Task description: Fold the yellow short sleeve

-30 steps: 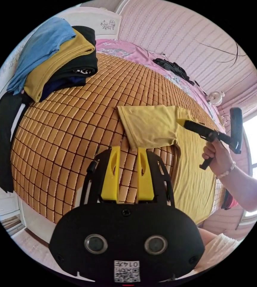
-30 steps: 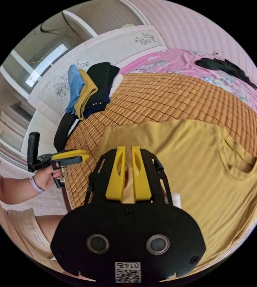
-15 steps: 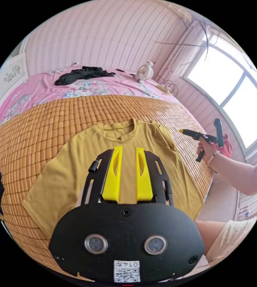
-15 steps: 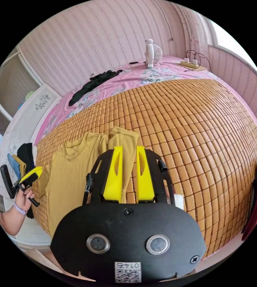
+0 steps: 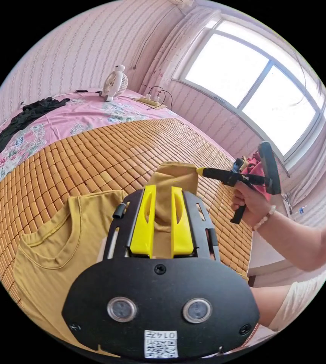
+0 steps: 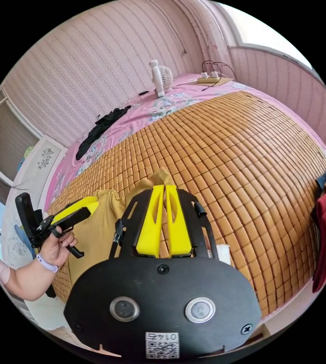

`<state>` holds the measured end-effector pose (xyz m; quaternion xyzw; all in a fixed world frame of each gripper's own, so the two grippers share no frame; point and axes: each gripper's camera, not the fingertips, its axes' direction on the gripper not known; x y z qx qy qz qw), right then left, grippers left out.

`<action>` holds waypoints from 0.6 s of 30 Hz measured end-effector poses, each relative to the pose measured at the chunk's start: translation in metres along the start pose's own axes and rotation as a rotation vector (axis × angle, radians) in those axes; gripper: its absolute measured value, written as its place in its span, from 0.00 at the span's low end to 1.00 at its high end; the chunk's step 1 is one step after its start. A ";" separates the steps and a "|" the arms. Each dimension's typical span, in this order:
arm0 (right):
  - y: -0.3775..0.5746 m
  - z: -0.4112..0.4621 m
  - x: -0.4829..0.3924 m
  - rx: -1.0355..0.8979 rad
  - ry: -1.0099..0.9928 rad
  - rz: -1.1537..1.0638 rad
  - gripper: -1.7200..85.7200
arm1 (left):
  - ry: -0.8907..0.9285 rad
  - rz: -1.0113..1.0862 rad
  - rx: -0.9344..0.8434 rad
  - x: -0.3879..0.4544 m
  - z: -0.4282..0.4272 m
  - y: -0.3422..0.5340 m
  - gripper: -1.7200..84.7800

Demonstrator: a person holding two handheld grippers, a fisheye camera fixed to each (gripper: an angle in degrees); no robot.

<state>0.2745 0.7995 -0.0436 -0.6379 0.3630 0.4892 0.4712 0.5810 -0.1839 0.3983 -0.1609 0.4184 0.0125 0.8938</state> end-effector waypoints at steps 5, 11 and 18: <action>0.043 -0.024 0.043 -0.080 0.083 0.069 0.13 | 0.014 0.079 -0.084 0.021 0.042 -0.030 0.10; 0.065 -0.017 0.053 -0.128 0.066 0.094 0.13 | 0.033 0.222 -0.216 0.047 0.108 -0.068 0.09; 0.063 0.022 0.046 -0.206 0.060 0.063 0.07 | -0.083 0.313 -0.388 0.067 0.168 -0.072 0.09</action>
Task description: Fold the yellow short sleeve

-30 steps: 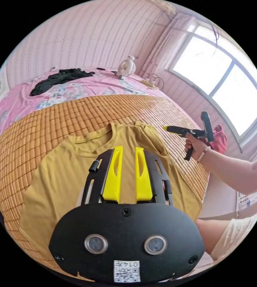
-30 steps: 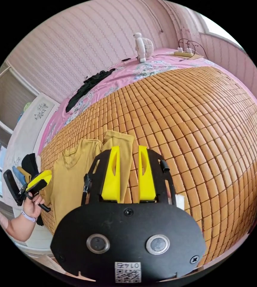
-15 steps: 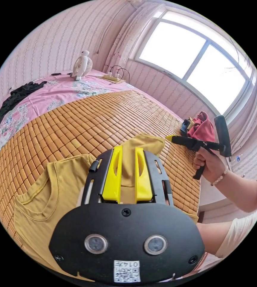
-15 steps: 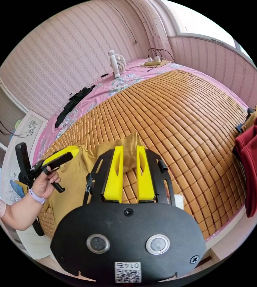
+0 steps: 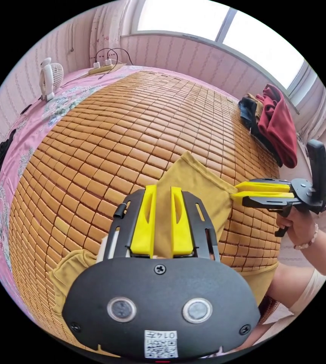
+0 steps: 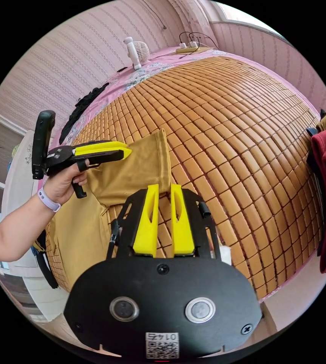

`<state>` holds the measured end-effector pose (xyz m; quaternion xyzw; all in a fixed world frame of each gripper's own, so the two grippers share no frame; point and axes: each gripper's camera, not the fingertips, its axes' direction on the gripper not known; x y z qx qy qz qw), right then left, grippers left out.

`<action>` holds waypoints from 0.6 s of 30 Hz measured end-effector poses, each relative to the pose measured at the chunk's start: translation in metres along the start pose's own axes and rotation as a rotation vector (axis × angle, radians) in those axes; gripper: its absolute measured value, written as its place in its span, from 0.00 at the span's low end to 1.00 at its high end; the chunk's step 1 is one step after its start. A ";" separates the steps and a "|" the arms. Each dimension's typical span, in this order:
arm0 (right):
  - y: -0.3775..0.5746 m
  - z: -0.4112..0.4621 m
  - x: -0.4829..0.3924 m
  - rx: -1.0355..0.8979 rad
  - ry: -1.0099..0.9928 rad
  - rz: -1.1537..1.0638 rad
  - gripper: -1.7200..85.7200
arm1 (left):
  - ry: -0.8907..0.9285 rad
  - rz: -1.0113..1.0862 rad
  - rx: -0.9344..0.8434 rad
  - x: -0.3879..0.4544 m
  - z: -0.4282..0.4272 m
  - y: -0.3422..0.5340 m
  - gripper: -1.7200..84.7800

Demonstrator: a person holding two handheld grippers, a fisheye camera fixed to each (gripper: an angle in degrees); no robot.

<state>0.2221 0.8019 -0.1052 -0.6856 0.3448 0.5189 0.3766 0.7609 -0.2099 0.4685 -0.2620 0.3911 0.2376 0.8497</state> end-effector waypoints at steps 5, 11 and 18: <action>0.005 0.002 0.000 -0.004 0.000 -0.010 0.04 | -0.019 -0.029 0.020 0.006 -0.008 0.004 0.04; 0.024 0.005 -0.012 -0.038 0.065 -0.102 0.04 | -0.005 -0.111 0.134 -0.011 -0.044 0.029 0.09; 0.084 -0.014 -0.080 0.126 0.261 -0.400 0.03 | -0.044 -0.365 0.308 -0.053 -0.167 0.204 0.09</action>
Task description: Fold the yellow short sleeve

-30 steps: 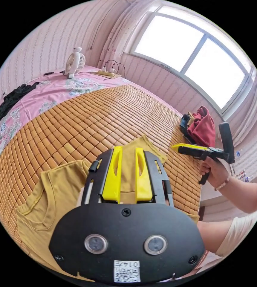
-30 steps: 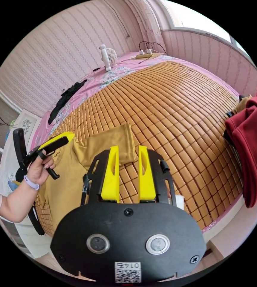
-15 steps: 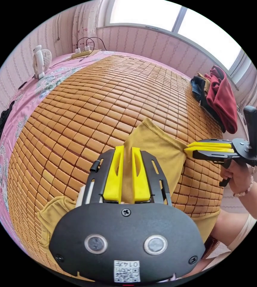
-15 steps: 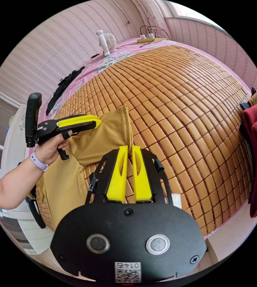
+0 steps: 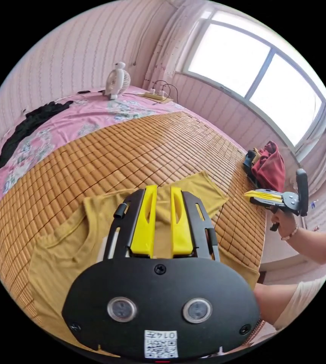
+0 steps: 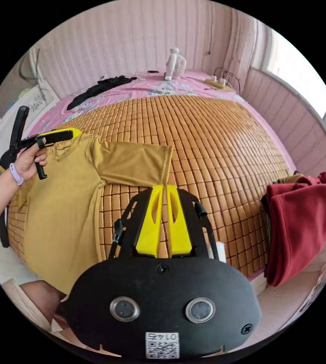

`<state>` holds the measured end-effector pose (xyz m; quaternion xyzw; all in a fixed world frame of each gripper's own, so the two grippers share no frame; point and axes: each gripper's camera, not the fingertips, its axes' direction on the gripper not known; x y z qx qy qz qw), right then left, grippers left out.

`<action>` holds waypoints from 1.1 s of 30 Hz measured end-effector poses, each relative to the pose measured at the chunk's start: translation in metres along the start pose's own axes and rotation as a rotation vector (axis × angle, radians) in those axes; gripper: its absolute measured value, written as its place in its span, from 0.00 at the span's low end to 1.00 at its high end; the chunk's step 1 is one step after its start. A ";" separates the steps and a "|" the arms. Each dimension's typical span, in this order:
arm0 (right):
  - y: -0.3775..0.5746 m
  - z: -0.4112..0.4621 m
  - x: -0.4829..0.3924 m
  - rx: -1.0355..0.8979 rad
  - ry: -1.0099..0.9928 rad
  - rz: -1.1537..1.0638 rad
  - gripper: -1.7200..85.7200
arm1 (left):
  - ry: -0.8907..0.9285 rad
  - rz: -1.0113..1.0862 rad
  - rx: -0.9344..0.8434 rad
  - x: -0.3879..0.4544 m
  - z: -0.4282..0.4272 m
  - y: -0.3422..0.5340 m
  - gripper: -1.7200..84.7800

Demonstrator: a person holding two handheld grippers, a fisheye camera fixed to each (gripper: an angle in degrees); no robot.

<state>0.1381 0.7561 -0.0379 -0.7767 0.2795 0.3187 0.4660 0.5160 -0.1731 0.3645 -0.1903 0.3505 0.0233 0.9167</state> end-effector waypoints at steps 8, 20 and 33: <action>0.006 0.021 -0.183 -0.014 -0.188 -0.366 0.01 | -0.220 -0.403 -0.132 -0.095 -0.152 0.205 0.08; -0.011 0.061 -0.492 -0.021 -0.425 -0.875 0.08 | -0.409 -0.891 0.118 -0.144 -0.297 0.394 0.10; 0.004 0.110 -0.694 -0.172 -0.601 -1.127 0.11 | -0.455 -0.974 0.181 -0.154 -0.357 0.467 0.11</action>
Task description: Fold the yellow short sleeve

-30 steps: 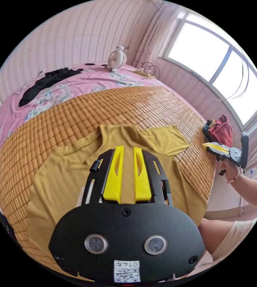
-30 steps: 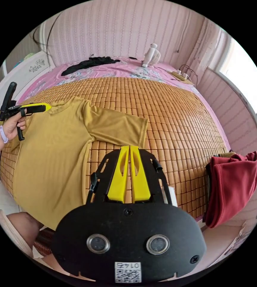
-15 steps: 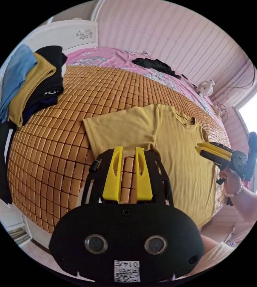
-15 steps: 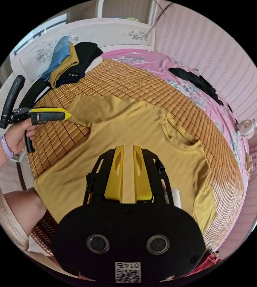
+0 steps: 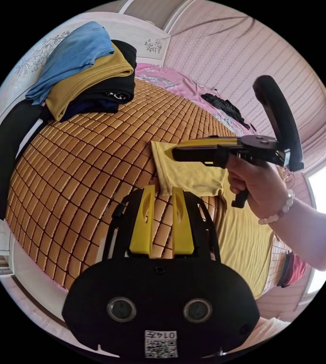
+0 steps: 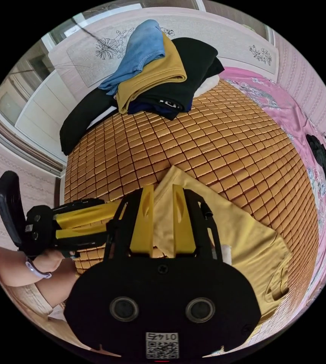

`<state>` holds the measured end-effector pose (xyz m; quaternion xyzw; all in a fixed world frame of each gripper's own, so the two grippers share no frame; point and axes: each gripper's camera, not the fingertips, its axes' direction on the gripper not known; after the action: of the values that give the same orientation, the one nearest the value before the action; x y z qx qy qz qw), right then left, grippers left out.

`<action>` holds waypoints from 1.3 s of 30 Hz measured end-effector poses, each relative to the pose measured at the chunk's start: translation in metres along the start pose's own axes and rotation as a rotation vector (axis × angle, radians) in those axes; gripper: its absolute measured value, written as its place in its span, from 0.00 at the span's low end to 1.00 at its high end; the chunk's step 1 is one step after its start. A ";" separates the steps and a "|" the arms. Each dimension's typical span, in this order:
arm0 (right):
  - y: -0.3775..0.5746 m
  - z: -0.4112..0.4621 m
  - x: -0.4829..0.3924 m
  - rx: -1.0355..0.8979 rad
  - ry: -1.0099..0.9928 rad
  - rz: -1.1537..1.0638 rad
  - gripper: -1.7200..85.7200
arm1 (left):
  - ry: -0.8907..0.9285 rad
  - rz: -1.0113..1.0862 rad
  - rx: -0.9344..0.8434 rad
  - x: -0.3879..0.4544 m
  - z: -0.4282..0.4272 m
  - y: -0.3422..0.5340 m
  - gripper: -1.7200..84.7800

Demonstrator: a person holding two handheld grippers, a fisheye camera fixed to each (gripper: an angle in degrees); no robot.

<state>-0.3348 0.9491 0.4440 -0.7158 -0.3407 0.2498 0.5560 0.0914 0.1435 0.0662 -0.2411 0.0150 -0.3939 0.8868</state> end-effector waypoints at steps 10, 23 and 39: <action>-0.031 0.055 0.009 -0.078 0.092 0.009 0.09 | 0.030 -0.006 -0.078 -0.010 0.010 -0.015 0.08; 0.081 -0.088 0.107 0.248 0.083 0.248 0.02 | 0.192 0.290 0.174 0.060 -0.053 -0.033 0.01; 0.257 -0.128 0.177 0.046 0.227 0.664 0.08 | 0.305 0.788 -0.142 0.226 0.017 0.025 0.08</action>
<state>-0.0729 0.9662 0.2322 -0.7981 -0.0197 0.3433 0.4948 0.2678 0.0056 0.1067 -0.2166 0.2641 -0.0542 0.9383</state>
